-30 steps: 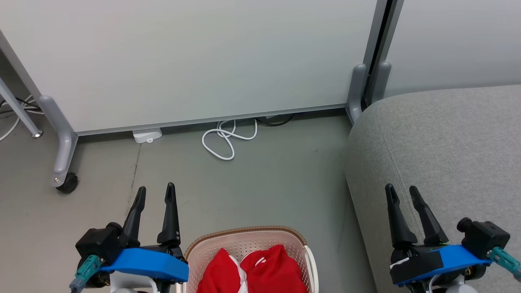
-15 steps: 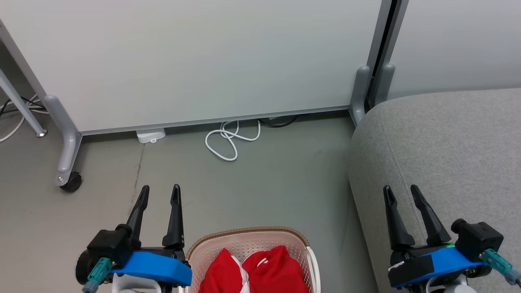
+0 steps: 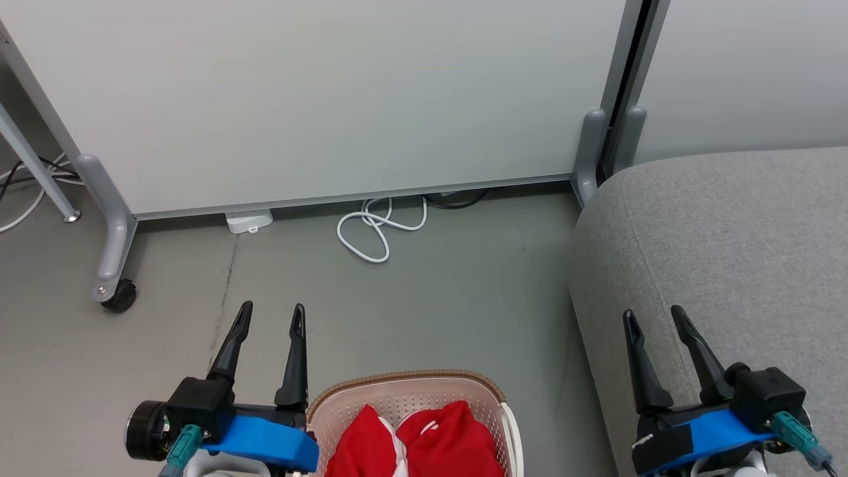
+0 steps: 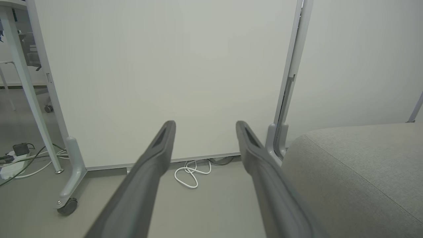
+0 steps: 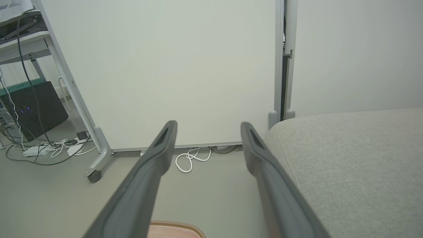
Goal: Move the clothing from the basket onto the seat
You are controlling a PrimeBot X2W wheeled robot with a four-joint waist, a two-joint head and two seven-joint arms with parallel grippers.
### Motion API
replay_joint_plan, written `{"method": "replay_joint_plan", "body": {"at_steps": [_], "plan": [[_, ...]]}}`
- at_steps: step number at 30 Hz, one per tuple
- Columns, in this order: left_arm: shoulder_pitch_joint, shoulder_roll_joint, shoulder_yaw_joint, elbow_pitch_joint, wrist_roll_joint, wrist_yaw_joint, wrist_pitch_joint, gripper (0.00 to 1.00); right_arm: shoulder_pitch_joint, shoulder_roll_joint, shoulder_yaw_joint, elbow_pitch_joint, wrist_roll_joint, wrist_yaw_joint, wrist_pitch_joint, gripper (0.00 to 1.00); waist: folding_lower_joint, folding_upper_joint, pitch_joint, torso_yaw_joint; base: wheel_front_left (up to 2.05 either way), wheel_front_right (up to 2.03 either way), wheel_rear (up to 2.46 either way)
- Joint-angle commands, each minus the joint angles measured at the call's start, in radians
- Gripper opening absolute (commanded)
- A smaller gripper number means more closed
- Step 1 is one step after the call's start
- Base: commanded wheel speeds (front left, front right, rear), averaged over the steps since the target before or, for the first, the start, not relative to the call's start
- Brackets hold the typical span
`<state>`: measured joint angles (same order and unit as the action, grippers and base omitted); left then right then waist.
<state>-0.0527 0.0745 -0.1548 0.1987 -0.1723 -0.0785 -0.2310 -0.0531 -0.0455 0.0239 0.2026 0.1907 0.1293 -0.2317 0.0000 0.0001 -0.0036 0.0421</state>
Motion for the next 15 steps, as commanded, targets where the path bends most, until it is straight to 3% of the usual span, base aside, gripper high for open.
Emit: {"method": "replay_joint_plan", "body": {"at_steps": [1,15], "plan": [[-0.002,0.001,-0.004,0.001,0.019,0.0,-0.009,1.0,0.004,-0.007,-0.003,0.0,-0.023,0.002,-0.008,1.0,0.0,-0.0001,0.0,0.0,0.0,0.0,0.0],[0.0,-0.009,-0.008,0.01,0.094,-0.016,-0.034,1.0,0.004,-0.008,0.007,0.022,-0.126,0.002,-0.033,1.0,0.0,-0.0001,-0.001,0.01,0.0,0.0,0.0]]}}
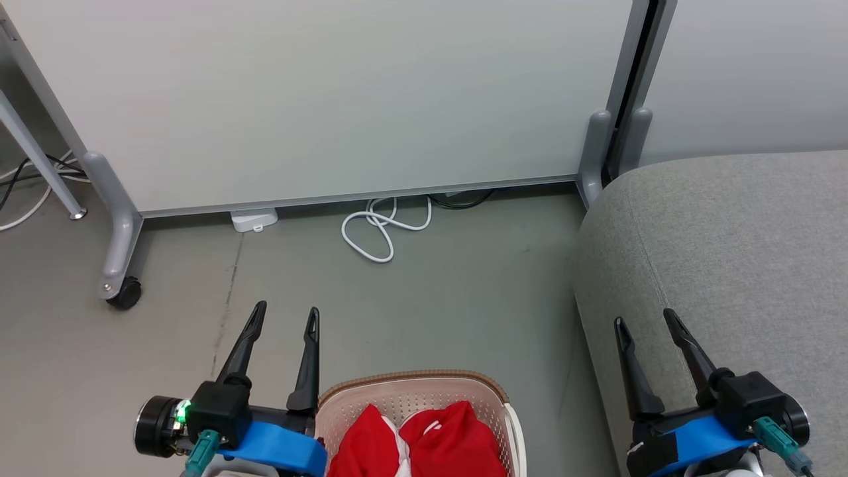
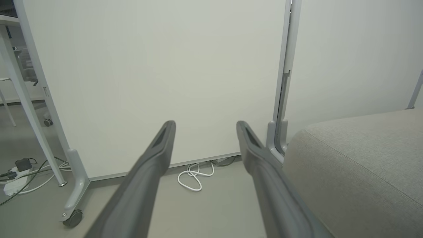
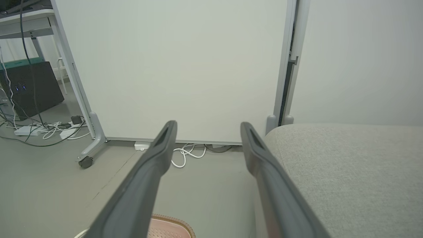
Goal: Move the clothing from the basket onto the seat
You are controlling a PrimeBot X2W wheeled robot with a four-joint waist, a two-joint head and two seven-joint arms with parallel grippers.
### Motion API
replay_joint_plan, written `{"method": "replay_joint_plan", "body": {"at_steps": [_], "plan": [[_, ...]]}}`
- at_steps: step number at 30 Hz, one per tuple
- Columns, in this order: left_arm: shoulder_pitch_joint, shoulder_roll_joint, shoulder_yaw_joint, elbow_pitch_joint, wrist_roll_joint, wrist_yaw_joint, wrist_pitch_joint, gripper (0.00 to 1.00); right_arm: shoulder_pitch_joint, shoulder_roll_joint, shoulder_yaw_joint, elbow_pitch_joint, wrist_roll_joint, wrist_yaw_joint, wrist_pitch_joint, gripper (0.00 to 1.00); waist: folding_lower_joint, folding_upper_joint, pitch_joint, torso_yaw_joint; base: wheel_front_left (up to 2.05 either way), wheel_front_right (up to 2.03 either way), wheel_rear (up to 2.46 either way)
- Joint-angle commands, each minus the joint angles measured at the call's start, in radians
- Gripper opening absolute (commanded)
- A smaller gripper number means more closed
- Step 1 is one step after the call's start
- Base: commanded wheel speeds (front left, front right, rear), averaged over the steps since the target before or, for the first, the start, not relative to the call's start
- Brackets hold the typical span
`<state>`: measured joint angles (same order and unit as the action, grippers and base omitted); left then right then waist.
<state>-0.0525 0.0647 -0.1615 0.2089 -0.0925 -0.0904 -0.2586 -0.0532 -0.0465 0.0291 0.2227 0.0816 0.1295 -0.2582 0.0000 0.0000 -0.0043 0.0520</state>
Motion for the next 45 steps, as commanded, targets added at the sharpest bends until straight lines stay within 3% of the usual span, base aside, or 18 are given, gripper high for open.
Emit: {"method": "replay_joint_plan", "body": {"at_steps": [1,15,34,45], "plan": [[0.002,0.0,-0.002,0.001,0.02,-0.005,-0.009,1.0,0.004,-0.007,0.003,0.003,-0.023,0.002,-0.01,1.0,0.0,0.0,0.0,0.001,0.0,0.0,0.0],[0.001,-0.009,0.011,0.03,-0.028,-0.026,-0.008,1.0,-0.002,-0.007,0.007,0.029,-0.006,0.001,-0.008,1.0,0.0,0.0,-0.001,0.002,0.0,0.0,0.0],[-0.017,-0.013,0.008,0.048,-0.011,-0.034,-0.008,1.0,-0.006,-0.007,0.013,0.028,-0.003,0.001,-0.008,1.0,0.0,0.0,0.005,-0.003,0.0,0.0,0.0],[-0.093,0.011,-0.036,0.136,0.016,-0.041,-0.008,1.0,-0.04,-0.006,0.038,-0.004,0.0,0.001,-0.008,1.0,0.0,0.0,0.065,-0.024,0.0,0.0,0.0]]}}
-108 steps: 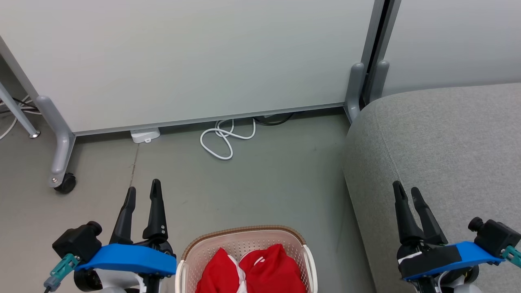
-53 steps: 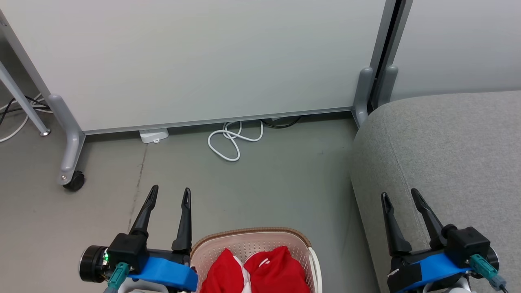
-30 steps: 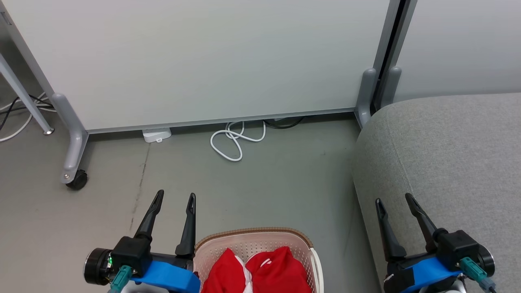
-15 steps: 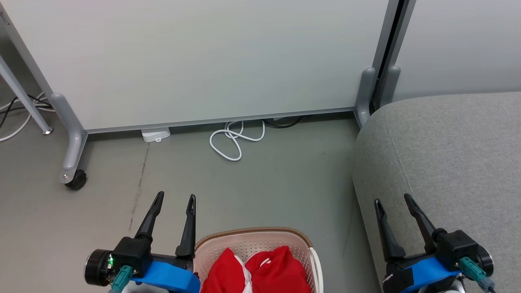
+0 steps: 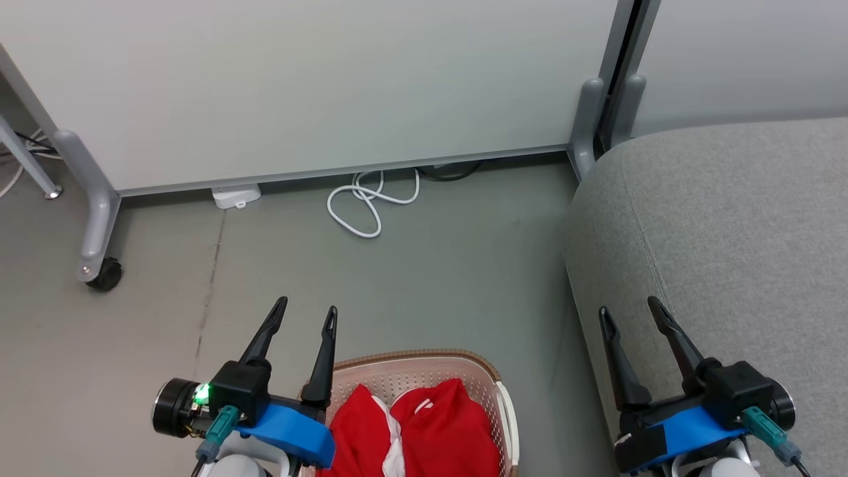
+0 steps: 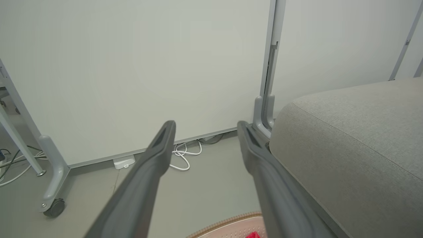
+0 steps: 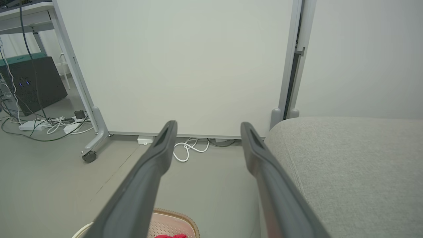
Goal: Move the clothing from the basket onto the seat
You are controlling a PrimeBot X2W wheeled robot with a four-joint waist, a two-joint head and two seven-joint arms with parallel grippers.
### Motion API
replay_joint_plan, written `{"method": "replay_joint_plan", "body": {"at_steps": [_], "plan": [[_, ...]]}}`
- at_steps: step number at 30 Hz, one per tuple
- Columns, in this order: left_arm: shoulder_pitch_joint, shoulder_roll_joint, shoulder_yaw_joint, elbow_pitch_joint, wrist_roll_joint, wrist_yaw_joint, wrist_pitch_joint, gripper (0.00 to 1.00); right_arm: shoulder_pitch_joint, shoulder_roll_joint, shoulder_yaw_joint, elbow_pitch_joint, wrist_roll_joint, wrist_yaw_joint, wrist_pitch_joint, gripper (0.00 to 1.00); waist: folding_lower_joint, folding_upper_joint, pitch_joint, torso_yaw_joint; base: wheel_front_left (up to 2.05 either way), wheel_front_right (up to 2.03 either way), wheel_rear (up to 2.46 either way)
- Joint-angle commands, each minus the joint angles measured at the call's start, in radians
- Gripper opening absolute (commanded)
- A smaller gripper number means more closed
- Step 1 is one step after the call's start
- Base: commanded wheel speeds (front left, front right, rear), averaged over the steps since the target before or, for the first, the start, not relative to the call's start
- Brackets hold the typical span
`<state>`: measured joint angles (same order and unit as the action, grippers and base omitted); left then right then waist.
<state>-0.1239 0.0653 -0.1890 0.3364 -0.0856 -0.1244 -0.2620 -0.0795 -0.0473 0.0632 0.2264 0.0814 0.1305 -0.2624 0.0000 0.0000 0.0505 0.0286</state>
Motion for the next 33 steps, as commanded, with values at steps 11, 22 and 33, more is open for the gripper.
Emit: {"method": "replay_joint_plan", "body": {"at_steps": [11,22,33], "plan": [[-0.178,0.07,-0.146,0.16,-0.001,-0.006,-0.004,1.0,-0.075,-0.005,0.029,-0.062,-0.013,0.0,-0.004,1.0,0.0,0.0,0.14,-0.036,0.0,0.0,0.0],[-0.346,0.115,-0.346,0.352,-0.015,-0.006,-0.004,1.0,-0.158,-0.005,0.041,-0.117,-0.049,0.0,-0.004,1.0,0.0,0.0,0.301,-0.076,0.0,0.0,0.0],[-0.545,0.124,-0.611,0.551,-0.061,-0.006,-0.004,1.0,-0.242,-0.023,0.051,-0.171,-0.083,0.0,-0.004,1.0,0.0,0.0,0.472,-0.096,0.0,0.0,0.0]]}}
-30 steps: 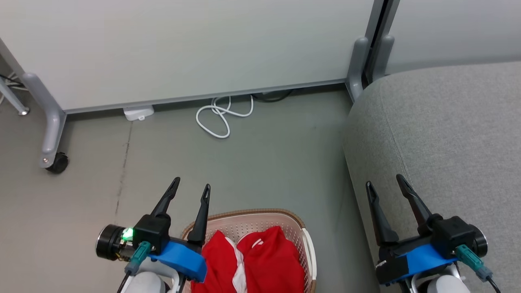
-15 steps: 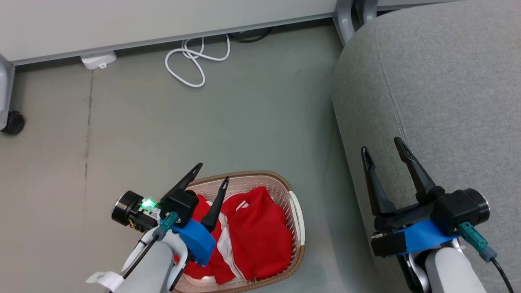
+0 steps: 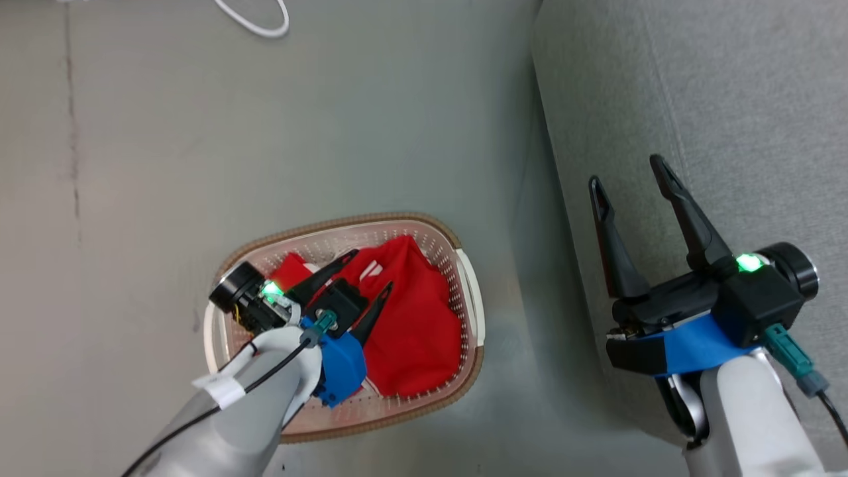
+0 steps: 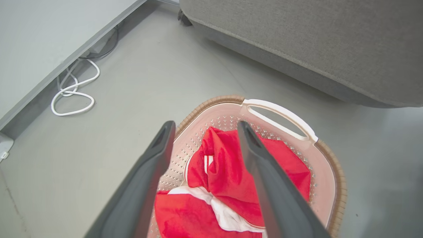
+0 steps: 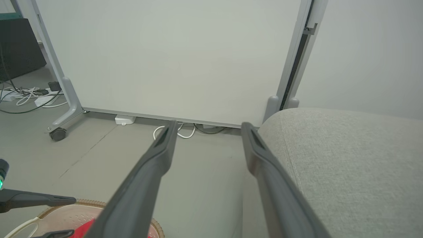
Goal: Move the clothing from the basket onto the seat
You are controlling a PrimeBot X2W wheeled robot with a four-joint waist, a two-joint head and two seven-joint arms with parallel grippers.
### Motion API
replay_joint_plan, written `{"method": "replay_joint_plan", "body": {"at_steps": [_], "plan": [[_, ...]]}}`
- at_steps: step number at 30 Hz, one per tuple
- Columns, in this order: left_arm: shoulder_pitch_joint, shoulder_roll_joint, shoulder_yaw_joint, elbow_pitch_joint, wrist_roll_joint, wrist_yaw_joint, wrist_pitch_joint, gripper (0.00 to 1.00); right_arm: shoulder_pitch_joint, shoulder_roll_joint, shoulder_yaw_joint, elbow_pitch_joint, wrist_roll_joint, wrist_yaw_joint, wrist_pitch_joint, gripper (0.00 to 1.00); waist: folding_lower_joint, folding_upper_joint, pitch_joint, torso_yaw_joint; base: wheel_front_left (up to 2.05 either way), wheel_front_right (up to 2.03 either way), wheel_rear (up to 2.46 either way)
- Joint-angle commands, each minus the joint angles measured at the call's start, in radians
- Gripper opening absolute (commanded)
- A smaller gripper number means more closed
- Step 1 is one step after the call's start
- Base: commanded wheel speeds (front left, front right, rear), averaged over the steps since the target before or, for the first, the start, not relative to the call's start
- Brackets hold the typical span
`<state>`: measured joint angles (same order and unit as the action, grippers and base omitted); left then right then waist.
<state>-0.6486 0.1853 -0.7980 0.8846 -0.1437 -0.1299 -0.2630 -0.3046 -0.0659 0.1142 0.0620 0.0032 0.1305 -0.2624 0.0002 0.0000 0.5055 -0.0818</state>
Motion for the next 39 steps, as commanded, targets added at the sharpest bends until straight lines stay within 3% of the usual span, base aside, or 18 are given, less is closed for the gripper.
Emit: {"method": "replay_joint_plan", "body": {"at_steps": [1,15,21,28,39], "plan": [[-0.036,0.004,-0.024,0.02,-0.009,-0.001,-0.003,1.0,-0.026,-0.008,0.001,-0.01,-0.004,0.0,-0.004,1.0,-0.0002,0.0,0.034,0.013,0.0,0.0,0.0],[-0.24,-0.01,-0.313,0.285,-0.083,-0.001,0.005,1.0,-0.111,-0.029,0.028,-0.077,-0.019,0.0,-0.004,1.0,-0.0002,0.0,0.233,0.008,0.0,0.0,0.0],[-0.312,-0.013,-0.426,0.355,-0.093,-0.001,0.073,1.0,-0.137,-0.036,0.036,-0.114,-0.03,0.0,-0.004,1.0,-0.0002,0.0,0.315,0.012,0.0,0.0,0.0],[-0.363,0.005,-0.473,0.386,-0.05,-0.001,0.206,1.0,-0.154,-0.033,0.049,-0.164,-0.043,0.0,-0.004,1.0,-0.0002,0.0,0.392,0.005,0.0,0.0,0.0],[-0.403,-0.003,-0.485,0.4,0.128,-0.001,0.365,1.0,-0.148,-0.042,0.056,-0.225,-0.06,0.0,-0.004,1.0,-0.0002,0.0,0.474,-0.001,0.0,0.0,0.0]]}}
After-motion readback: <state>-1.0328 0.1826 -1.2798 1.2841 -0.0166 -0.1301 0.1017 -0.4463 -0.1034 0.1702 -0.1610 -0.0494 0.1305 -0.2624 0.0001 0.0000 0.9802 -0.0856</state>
